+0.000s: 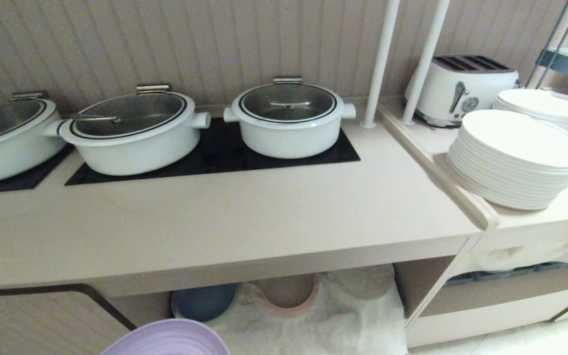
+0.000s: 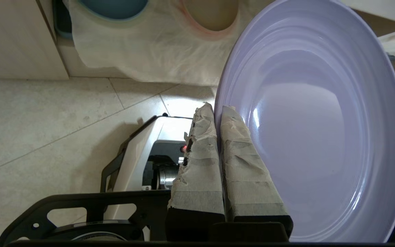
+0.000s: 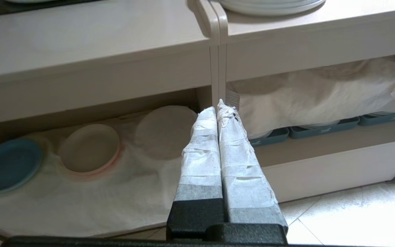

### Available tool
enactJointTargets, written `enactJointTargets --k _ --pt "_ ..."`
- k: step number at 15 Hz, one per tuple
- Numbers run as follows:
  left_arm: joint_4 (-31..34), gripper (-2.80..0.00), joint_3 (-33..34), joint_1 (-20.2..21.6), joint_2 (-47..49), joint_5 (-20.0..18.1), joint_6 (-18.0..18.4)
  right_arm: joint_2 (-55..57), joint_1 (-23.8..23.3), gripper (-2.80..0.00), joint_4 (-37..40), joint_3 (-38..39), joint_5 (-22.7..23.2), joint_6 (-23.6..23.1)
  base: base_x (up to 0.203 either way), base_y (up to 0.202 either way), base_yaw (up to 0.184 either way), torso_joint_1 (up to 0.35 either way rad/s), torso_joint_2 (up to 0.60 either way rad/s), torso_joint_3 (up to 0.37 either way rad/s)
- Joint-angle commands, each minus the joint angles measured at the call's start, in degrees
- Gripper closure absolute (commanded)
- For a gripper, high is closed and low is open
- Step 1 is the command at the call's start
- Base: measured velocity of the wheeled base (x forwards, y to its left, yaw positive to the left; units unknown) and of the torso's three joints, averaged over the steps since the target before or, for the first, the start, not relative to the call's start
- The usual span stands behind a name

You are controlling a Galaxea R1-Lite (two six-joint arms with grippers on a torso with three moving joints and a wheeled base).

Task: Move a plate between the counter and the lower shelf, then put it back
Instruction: Put the plate

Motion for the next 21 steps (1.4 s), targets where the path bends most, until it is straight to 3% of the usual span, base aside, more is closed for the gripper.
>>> enactJointTargets --k 1,12,21 --pt "0.1 0.0 -0.1 0.0 0.0 0.0 -0.2 0.1 0.0 0.0 0.0 0.0 0.0 0.0 0.0 0.0 0.0 0.155 -0.34 -0.17" --pt "-0.3 0.0 -3.2 -0.5 5.2 -0.1 -0.1 0.1 0.0 0.0 0.0 0.0 0.0 0.0 0.0 0.0 0.0 0.006 -0.01 -0.006" --pt "-0.7 0.0 -14.2 -0.5 17.6 -2.4 -0.2 0.0 0.0 0.0 0.0 0.0 0.0 0.0 0.0 0.0 0.0 0.0 0.0 0.0"
